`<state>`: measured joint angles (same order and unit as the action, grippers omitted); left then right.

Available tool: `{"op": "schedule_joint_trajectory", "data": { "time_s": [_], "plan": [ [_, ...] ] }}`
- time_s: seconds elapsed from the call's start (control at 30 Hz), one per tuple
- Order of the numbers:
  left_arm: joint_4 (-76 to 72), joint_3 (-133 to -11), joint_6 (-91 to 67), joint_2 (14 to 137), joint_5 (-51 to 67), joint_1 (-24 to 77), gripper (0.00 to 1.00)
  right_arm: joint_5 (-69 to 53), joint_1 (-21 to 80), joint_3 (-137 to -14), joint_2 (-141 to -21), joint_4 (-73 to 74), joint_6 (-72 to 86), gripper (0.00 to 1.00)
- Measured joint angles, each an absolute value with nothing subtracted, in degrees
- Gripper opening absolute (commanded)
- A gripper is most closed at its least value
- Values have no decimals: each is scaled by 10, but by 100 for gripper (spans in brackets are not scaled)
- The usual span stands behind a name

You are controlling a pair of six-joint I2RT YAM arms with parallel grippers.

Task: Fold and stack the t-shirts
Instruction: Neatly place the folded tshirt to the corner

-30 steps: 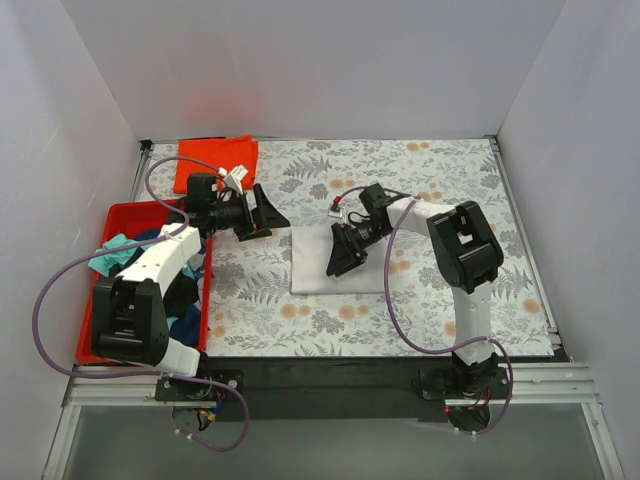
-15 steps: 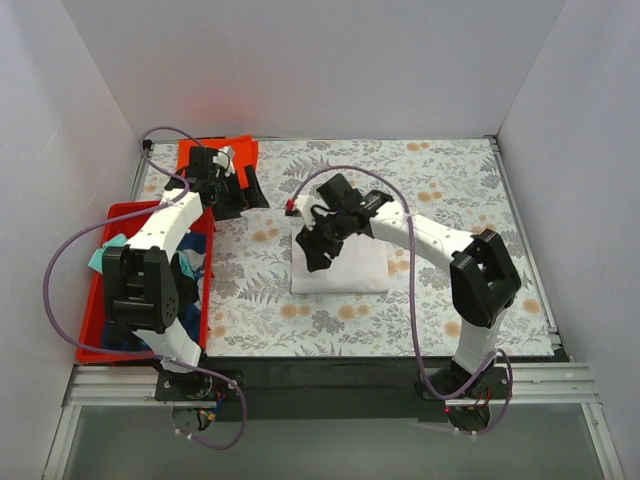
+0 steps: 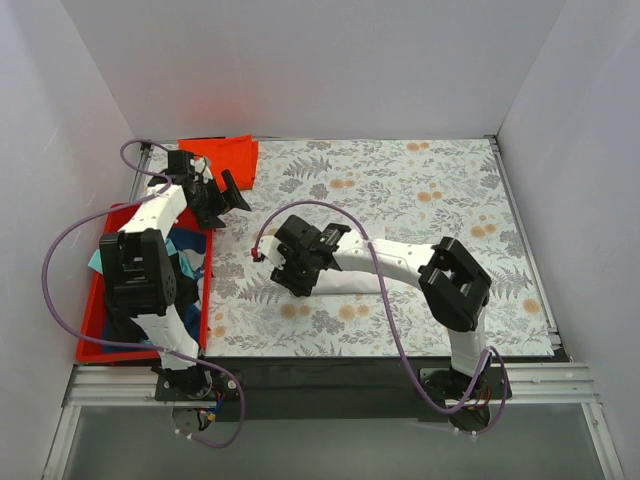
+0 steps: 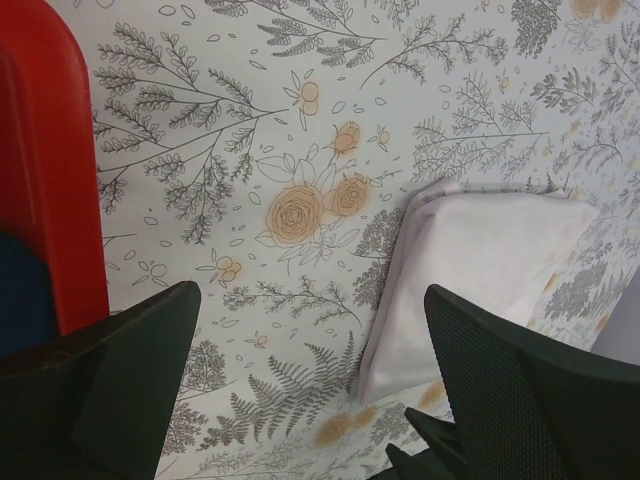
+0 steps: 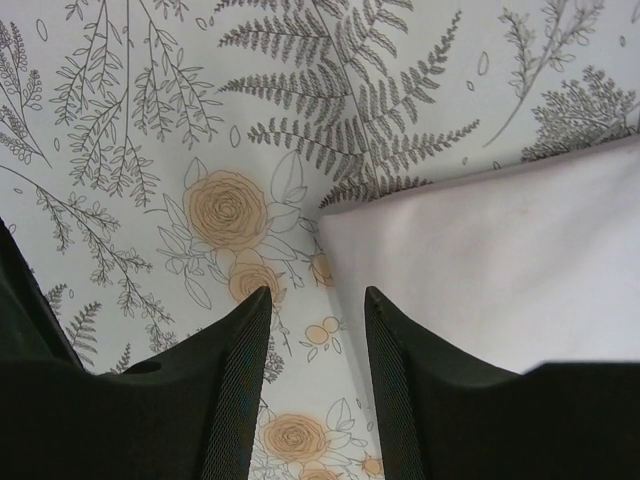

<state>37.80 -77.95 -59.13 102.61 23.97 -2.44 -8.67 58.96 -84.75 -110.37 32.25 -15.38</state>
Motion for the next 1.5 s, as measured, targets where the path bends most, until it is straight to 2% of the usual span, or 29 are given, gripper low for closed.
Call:
{"op": "schedule_joint_trajectory", "data": {
  "time_s": [0.43, 0.47, 0.6, 1.0, 1.17, 1.5],
  "plan": [
    [386, -780, -592, 1029, 283, -23, 91, -47, 612, -849, -1166, 289, -159, 44],
    [386, -780, -592, 1029, 286, -23, 91, -43, 612, -849, -1169, 284, -161, 40],
    [379, -773, -591, 1027, 300, -23, 89, -31, 615, -846, -1171, 268, -172, 2],
    [319, -707, -621, 999, 318, 28, 88, -34, 602, -847, -1153, 272, -183, 1],
    [265, -660, -682, 991, 346, 40, 92, -41, 583, -847, -1108, 272, -186, 1],
    [159, -590, -813, 1006, 386, 92, 93, -47, 571, -846, -1087, 270, -196, 1]
  ]
}}
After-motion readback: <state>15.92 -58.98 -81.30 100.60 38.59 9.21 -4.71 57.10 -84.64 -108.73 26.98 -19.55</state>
